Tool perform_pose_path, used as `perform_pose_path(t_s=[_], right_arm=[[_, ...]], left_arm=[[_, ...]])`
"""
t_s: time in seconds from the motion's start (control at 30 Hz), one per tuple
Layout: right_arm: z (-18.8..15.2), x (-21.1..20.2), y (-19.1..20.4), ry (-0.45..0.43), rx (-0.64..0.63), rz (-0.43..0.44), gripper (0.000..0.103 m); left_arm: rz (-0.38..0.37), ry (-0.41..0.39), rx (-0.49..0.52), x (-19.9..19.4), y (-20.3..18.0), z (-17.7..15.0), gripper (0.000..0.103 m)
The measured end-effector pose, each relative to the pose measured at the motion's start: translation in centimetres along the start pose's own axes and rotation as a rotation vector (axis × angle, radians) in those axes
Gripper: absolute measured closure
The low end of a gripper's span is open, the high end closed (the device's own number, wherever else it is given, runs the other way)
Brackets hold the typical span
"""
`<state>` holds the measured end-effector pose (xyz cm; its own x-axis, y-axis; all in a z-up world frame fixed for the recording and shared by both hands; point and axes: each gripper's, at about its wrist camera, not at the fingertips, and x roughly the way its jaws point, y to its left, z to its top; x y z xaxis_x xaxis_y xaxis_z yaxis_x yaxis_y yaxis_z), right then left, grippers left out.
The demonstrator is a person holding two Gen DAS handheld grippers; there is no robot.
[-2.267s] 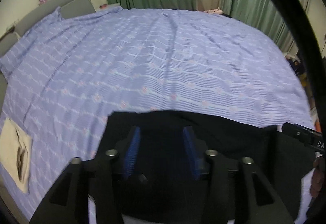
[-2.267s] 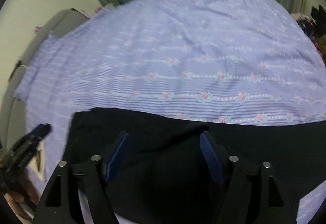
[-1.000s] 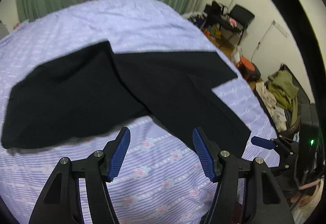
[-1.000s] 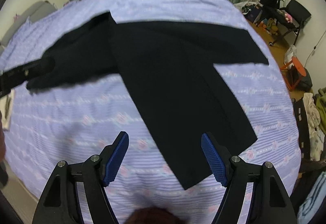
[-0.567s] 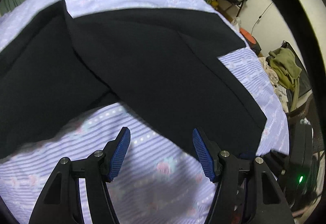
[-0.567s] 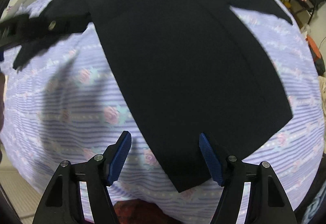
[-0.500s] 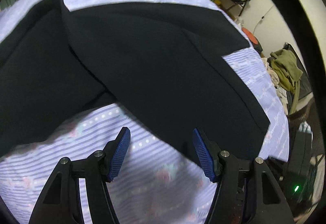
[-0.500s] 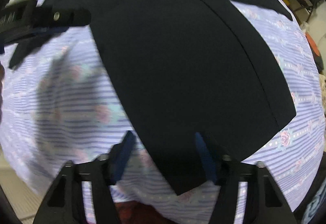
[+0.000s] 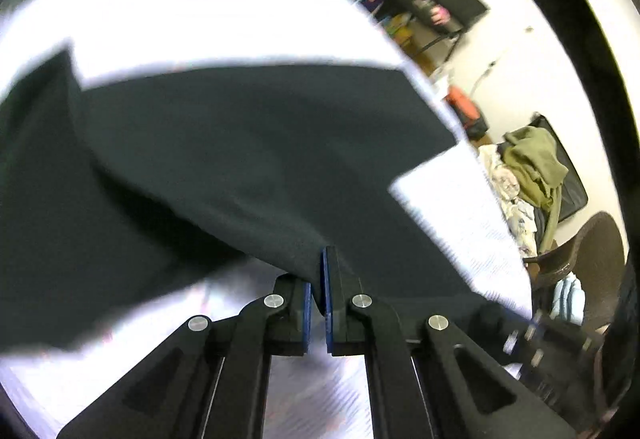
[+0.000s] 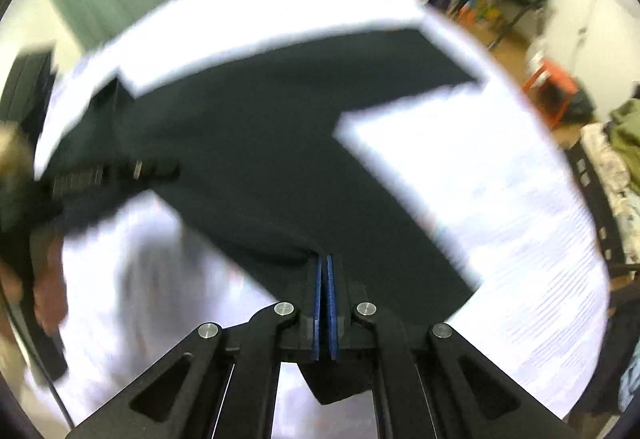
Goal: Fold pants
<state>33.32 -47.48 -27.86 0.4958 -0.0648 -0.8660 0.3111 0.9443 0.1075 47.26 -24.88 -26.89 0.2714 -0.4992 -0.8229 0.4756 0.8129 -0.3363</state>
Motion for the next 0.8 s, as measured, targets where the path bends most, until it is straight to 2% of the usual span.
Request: perform_pose_path(t_s=[0.13,0.23,0.33,0.4,0.43,0.47,0.5,0.53,0.57,0.6,0.63,0.7,0.73,0.8], right_arm=[[8.1,-1.4,-2.4,-0.195,0.023,-0.065,0.100],[13.9,-1.1,-3.5,-0.294,-0.005,-0.119,0.100],[19.4,0.9,-3.3,-0.326,-0.051,-0.187,0.100],[22.9,3.2,-3.9,-0.304,-0.074,-0.225,0.100],[24.3,4.2,-4.1,-0.281,-0.070,-0.257,0.096],[25.5,5.0,-4.3,-0.273,-0.066,-0.264,0.091],[26.4,5.5,-4.4,-0.261,-0.069,-0.275,0.071],[27.1,5.7,-4.5,-0.259,-0.060,-0.323,0.048],[27.6,5.4,-5.3,-0.275,-0.050,-0.352,0.041],[27.3,4.2,-5.4,-0.315,-0.036,-0.366,0.038],[26.8,2.9,-5.4,-0.351,-0.018,-0.364,0.037],[26.0,1.0,-5.5,-0.363,0.003,-0.359,0.037],[25.3,0.0,-5.2,-0.365,0.018,-0.341,0.037],[24.0,-1.5,-4.5,-0.378,0.035,-0.293,0.037]], left_arm=[[-0.035,-0.080,0.071,0.4,-3.0,6.4,0.096],[-0.036,-0.106,0.088,2.2,-4.5,12.2,0.095],[0.001,-0.082,0.066,5.1,-5.4,16.7,0.086],[0.043,-0.054,0.053,6.3,-5.8,18.6,0.083],[0.060,-0.051,0.046,6.2,-5.7,19.1,0.080],[0.076,-0.058,0.046,6.2,-5.8,19.4,0.069],[0.098,-0.078,0.053,5.8,-6.0,19.4,0.057],[0.123,-0.114,0.066,4.9,-6.1,19.2,0.035],[0.130,-0.148,0.077,4.1,-6.0,18.9,0.030],[0.137,-0.192,0.103,2.8,-6.1,18.3,0.030],[0.144,-0.203,0.124,1.8,-6.1,18.0,0.030],[0.138,-0.212,0.136,-0.3,-5.4,17.2,0.030],[0.120,-0.231,0.135,-1.8,-5.2,16.5,0.030],[0.129,-0.267,0.114,-4.6,-4.5,15.1,0.030]])
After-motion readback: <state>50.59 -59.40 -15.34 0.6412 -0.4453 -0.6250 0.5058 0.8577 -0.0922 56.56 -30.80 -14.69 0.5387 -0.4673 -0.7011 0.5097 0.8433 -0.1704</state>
